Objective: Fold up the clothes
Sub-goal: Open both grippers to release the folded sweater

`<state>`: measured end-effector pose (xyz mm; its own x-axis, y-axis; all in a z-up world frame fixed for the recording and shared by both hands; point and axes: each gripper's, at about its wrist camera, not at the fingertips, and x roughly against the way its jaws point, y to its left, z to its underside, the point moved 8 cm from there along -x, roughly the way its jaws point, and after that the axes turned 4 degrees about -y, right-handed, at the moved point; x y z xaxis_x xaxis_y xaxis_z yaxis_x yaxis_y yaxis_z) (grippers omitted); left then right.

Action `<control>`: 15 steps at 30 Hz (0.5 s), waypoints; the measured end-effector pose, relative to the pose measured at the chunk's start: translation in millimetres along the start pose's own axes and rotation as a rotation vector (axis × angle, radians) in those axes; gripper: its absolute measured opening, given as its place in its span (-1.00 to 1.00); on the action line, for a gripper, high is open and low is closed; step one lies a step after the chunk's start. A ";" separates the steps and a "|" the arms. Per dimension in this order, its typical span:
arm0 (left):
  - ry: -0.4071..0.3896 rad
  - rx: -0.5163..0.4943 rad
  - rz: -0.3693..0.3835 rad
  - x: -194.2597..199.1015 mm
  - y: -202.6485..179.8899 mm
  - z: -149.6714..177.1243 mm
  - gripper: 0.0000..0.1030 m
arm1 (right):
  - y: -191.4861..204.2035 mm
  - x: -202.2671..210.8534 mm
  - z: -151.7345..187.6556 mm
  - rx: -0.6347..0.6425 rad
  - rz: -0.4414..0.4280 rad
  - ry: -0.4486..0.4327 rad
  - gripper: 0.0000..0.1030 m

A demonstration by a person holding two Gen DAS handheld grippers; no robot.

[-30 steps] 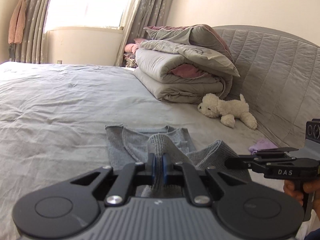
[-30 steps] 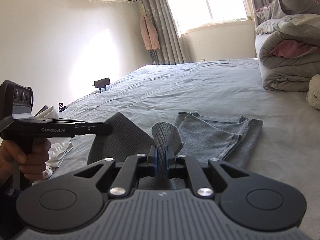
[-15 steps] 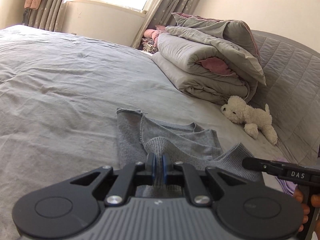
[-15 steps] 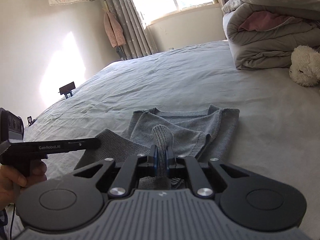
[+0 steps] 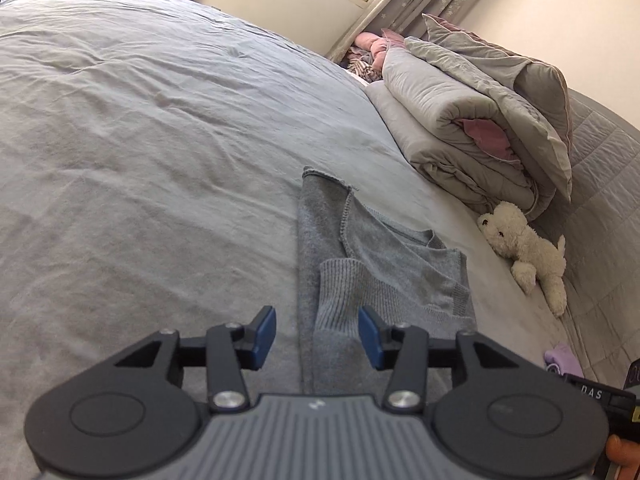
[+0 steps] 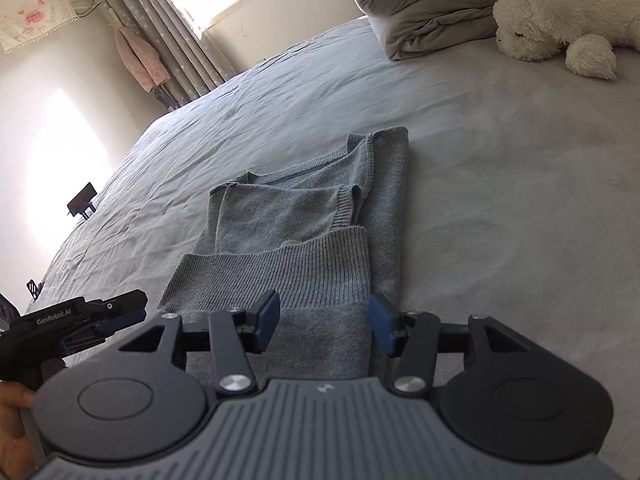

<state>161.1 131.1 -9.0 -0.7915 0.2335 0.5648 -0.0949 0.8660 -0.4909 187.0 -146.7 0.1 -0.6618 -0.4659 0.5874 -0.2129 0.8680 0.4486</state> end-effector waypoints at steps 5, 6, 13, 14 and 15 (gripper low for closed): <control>0.023 -0.043 0.003 21.2 -11.3 13.3 -0.08 | 10.9 23.5 18.9 0.067 -0.041 0.034 0.04; 0.023 -0.050 0.011 24.9 -14.7 15.9 -0.08 | 13.6 28.1 22.4 0.085 -0.053 0.042 0.04; 0.066 -0.024 0.016 41.5 -16.4 53.6 -0.08 | 5.6 52.1 48.3 -0.035 -0.092 0.054 0.04; 0.066 -0.039 0.012 41.5 -17.6 55.4 -0.09 | 6.7 53.0 49.7 -0.019 -0.081 0.052 0.03; 0.065 -0.056 0.010 41.4 -19.2 57.0 -0.13 | 8.2 52.9 49.8 -0.006 -0.078 0.048 0.00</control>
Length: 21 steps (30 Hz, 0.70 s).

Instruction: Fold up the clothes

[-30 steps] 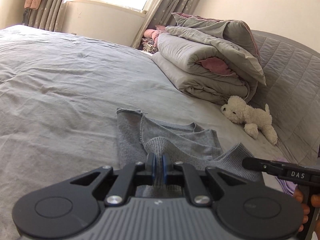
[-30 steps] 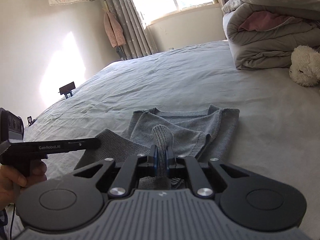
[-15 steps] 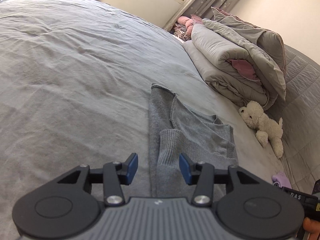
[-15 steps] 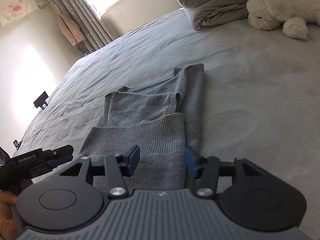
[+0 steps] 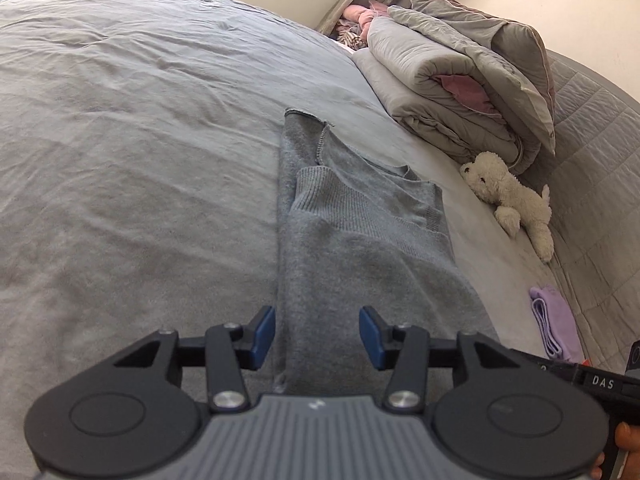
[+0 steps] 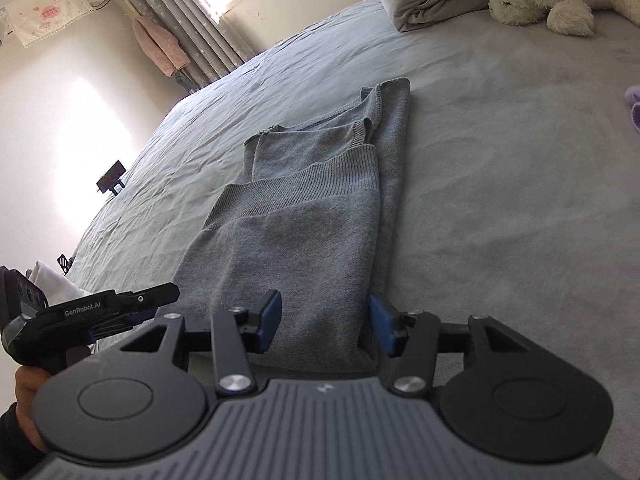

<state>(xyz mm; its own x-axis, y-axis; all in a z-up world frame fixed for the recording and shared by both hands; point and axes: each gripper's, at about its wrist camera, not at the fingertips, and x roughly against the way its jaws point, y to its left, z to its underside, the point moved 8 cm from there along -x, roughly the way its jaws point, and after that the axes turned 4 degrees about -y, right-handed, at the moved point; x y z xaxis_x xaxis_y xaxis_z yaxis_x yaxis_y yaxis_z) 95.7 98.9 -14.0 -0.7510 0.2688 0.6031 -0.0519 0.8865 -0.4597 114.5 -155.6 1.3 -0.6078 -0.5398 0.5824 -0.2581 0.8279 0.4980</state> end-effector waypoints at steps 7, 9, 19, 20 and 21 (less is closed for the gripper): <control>0.004 -0.072 0.002 -8.8 -8.0 1.3 -0.50 | 0.1 -12.1 -6.9 0.000 0.029 -0.018 -0.22; 0.008 -0.067 0.014 -9.9 -8.2 0.7 -0.63 | -0.4 -14.8 -7.1 0.007 0.044 -0.018 -0.51; 0.031 -0.012 0.146 11.7 -18.1 -5.4 -0.88 | 0.3 14.2 -10.5 -0.006 -0.015 -0.064 -0.86; 0.029 -0.024 0.156 15.4 -20.4 -4.2 -0.87 | -1.0 16.8 -10.2 -0.014 -0.023 -0.061 -0.86; 0.032 -0.037 0.161 18.4 -21.8 -1.4 -0.87 | -2.3 19.0 -9.6 -0.023 -0.032 -0.057 -0.86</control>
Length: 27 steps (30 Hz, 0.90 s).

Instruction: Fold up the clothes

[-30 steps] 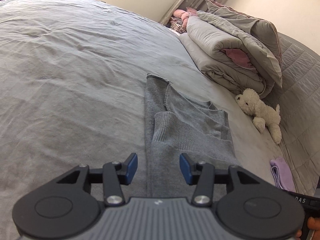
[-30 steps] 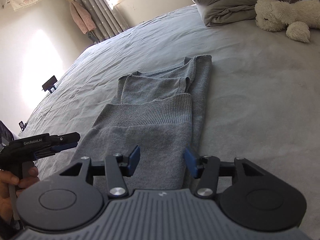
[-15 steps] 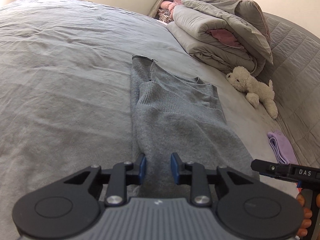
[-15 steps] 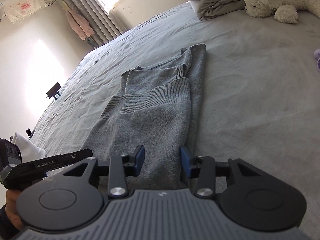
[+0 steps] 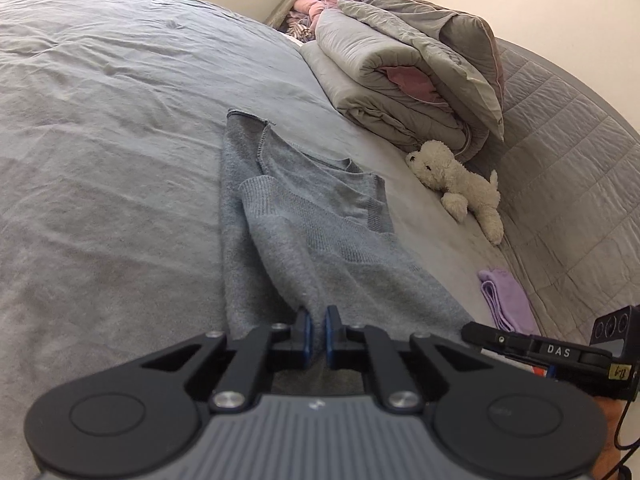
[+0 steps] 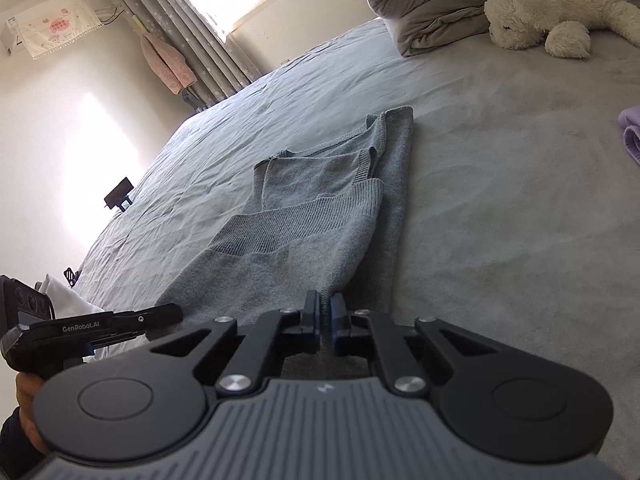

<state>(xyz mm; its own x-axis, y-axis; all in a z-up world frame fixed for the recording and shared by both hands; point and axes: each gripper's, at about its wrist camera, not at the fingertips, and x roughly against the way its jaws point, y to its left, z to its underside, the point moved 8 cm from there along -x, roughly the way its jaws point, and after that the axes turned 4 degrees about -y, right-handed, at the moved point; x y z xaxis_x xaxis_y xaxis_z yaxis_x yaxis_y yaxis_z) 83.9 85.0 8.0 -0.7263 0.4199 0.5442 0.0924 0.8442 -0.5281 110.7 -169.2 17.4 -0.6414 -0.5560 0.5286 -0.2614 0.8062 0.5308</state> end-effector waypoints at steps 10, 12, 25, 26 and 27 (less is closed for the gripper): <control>0.080 -0.089 -0.010 1.5 11.3 24.2 -0.86 | 11.3 8.1 17.8 0.004 -0.097 0.107 -0.83; 0.098 -0.094 -0.034 -4.1 14.8 24.7 -0.81 | 12.1 3.3 19.0 0.027 -0.090 0.117 -0.72; -0.063 -0.143 -0.137 -47.2 25.8 -41.1 0.06 | -8.6 -60.9 -37.3 0.169 0.079 -0.037 0.16; -0.057 -0.145 -0.144 -52.9 28.5 -40.2 0.02 | -7.1 -66.6 -34.4 0.207 0.081 -0.024 0.09; -0.050 -0.145 -0.144 -56.9 29.6 -39.0 -0.05 | -5.0 -70.3 -31.3 0.235 0.083 -0.012 -0.04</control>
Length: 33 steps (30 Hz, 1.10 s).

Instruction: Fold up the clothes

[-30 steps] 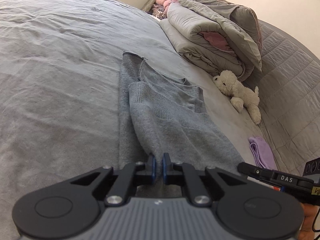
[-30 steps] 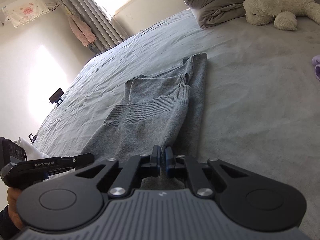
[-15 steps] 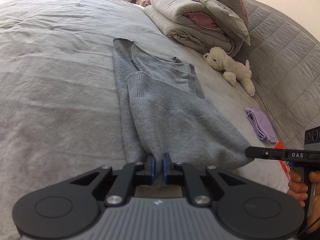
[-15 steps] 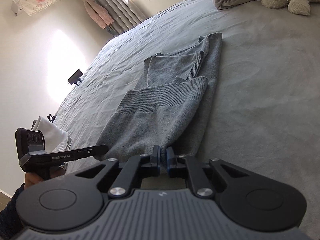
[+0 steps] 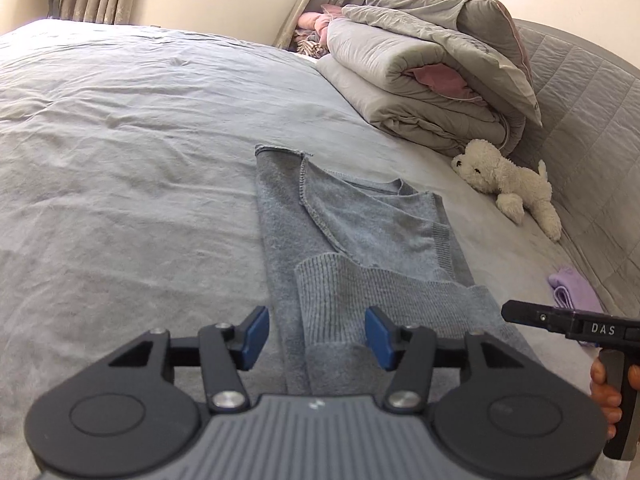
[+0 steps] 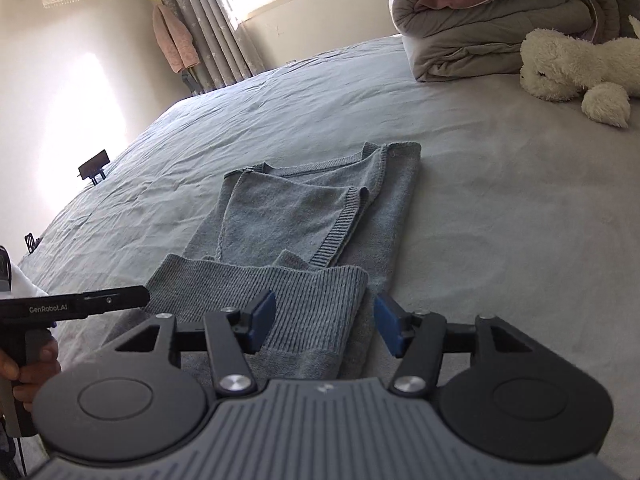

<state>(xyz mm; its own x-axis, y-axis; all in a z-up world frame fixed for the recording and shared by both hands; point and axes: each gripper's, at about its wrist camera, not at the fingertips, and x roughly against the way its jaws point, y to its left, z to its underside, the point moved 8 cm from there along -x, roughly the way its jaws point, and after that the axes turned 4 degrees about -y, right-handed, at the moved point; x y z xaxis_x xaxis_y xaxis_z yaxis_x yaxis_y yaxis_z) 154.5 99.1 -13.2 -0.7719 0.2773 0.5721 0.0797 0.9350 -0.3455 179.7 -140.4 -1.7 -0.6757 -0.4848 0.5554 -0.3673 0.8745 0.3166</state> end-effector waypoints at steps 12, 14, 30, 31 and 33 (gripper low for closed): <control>-0.068 0.051 0.269 64.1 -26.4 -0.8 -0.89 | 77.7 77.0 -6.0 0.165 -0.467 -0.077 -0.87; -0.038 -0.034 0.197 63.3 -30.6 6.1 -0.89 | 61.7 65.4 -6.9 0.124 -0.391 -0.049 -0.86; 0.044 0.123 0.069 2.6 11.1 3.4 -0.84 | -20.3 1.6 6.8 -0.175 -0.011 0.050 -0.67; 0.038 0.154 0.077 3.8 13.8 2.0 -0.82 | -19.4 2.8 5.7 -0.186 -0.022 0.044 -0.67; 0.011 0.198 0.095 7.0 16.2 -2.5 -0.28 | -17.7 5.0 3.4 -0.207 -0.044 0.034 -0.55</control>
<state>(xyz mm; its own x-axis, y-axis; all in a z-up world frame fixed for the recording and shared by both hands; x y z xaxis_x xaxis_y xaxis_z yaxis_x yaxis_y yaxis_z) 152.0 116.7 -13.0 -0.7598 0.3653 0.5378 0.0254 0.8433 -0.5369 180.6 -158.3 -7.1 -0.6391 -0.5253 0.5619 -0.2540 0.8336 0.4905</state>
